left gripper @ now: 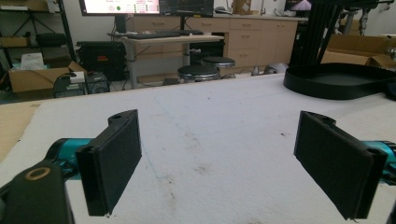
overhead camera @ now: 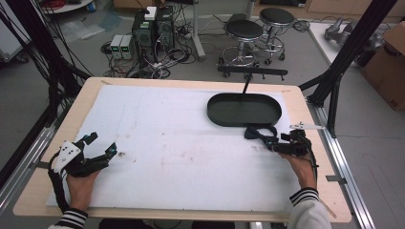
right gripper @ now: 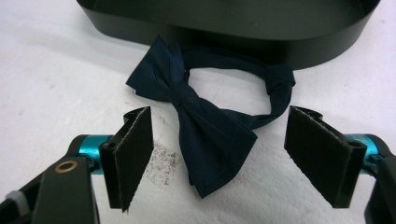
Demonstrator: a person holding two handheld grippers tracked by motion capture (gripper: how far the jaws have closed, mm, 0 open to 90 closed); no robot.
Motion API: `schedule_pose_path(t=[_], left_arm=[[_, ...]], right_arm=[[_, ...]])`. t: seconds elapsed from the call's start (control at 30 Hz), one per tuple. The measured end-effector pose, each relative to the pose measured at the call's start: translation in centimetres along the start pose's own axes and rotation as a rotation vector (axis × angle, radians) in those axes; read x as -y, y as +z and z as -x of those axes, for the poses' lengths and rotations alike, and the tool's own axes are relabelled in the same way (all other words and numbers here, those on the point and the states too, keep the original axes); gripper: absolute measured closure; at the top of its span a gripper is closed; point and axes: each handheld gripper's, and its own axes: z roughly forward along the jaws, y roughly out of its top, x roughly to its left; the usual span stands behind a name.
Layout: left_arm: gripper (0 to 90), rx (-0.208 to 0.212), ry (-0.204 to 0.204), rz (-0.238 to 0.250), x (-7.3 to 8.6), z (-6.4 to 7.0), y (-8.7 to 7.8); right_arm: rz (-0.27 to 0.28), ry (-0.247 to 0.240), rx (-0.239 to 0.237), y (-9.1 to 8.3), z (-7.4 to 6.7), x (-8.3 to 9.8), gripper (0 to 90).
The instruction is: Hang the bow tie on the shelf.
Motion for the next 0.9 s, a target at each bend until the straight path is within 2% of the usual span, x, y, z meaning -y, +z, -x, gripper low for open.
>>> schedule_pose_path(t=[0.1, 0.23, 0.43, 0.53, 0.63, 0.67, 0.73, 0.8, 0.9], left_arm=[[15.3, -0.002, -0.001, 0.000, 0.00, -0.03, 0.00], [15.3, -0.001, -0.002, 0.001, 0.00, 0.00, 0.01], [15.3, -0.001, 0.002, 0.000, 0.00, 0.01, -0.01], [15.3, -0.001, 0.001, 0.000, 0.00, 0.01, -0.01], [15.4, -0.001, 0.002, 0.000, 0.00, 0.02, -0.01], [15.4, -0.001, 0.001, 0.000, 0.00, 0.02, -0.01], [15.3, 0.000, 0.004, 0.000, -0.01, 0.01, -0.01], [15.4, -0.001, 0.003, 0.000, -0.01, 0.01, -0.01], [15.4, 0.000, 0.005, -0.001, -0.01, 0.00, -0.01]], right_arm=[[-0.015, 0.005, 0.002, 0.22, 0.10, 0.07, 26.0], [-0.036, 0.010, 0.001, 0.48, 0.26, 0.20, 35.2], [-0.053, 0.014, -0.006, 0.75, 0.35, 0.30, 40.9], [-0.068, 0.012, -0.017, 0.92, 0.31, 0.32, 49.3], [-0.078, 0.014, -0.024, 1.00, 0.26, 0.35, 53.6], [-0.092, 0.008, -0.028, 1.06, 0.19, 0.37, 61.5], [-0.092, 0.008, -0.027, 1.08, 0.16, 0.37, 63.1], [-0.092, 0.015, -0.029, 0.99, 0.09, 0.33, 71.0], [-0.090, 0.024, -0.030, 0.85, 0.07, 0.32, 74.9]])
